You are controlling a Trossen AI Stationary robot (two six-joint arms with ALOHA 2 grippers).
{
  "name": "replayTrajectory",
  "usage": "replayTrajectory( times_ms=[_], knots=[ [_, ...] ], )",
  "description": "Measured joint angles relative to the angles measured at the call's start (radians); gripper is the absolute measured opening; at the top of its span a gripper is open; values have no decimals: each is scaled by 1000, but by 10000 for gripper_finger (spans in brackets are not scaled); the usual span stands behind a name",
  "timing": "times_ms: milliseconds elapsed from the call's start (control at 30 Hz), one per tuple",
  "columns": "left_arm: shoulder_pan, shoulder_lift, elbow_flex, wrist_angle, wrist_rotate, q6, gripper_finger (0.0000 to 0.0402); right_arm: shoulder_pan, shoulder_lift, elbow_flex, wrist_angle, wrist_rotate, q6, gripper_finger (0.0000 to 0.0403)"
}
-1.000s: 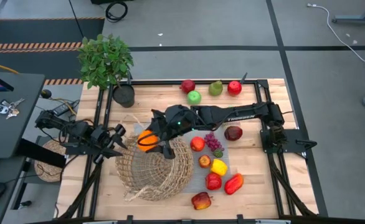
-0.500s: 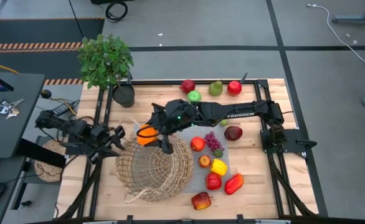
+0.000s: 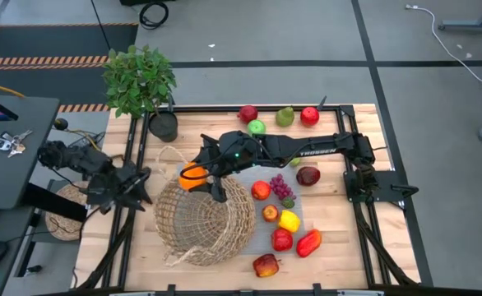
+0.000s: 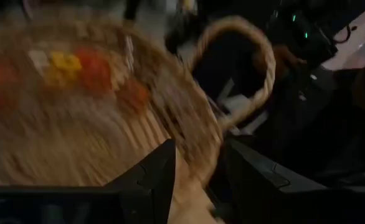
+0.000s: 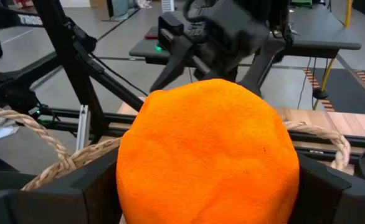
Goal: Build produce basket
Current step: Put the orange into the brown basket
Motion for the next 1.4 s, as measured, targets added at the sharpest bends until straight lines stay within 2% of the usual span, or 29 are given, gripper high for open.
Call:
replayTrajectory(
  times_ms=[200,367,467,600,733,833,1000,1167,1333,1400],
  knots=[
    [-9,134,53,-85,169,-159,144,-4,0,0,-1,0,0,337],
    [-69,240,121,-241,169,-238,144,-7,0,0,-11,-18,0,337],
    [-107,305,150,-379,82,-257,144,-7,0,0,-26,-33,-2,337],
    [-145,400,152,-428,-56,-255,144,-7,-5,-1,-54,-35,-9,337],
    [-169,506,152,-404,-160,-218,144,-9,-30,-1,-91,-36,-12,337],
    [-174,588,152,-375,-277,-190,144,-8,-65,-1,-122,-35,-31,337],
    [-151,697,152,-274,-422,-111,144,-8,-109,-1,-154,-32,-37,337],
    [-113,733,160,-205,-532,-49,139,-8,-123,-1,-199,-27,-27,337],
    [-83,723,173,-163,-733,-9,137,-7,-132,0,-237,18,-22,337],
    [-71,725,173,-140,-772,31,137,-7,-132,0,-236,19,-7,337]
  ],
)
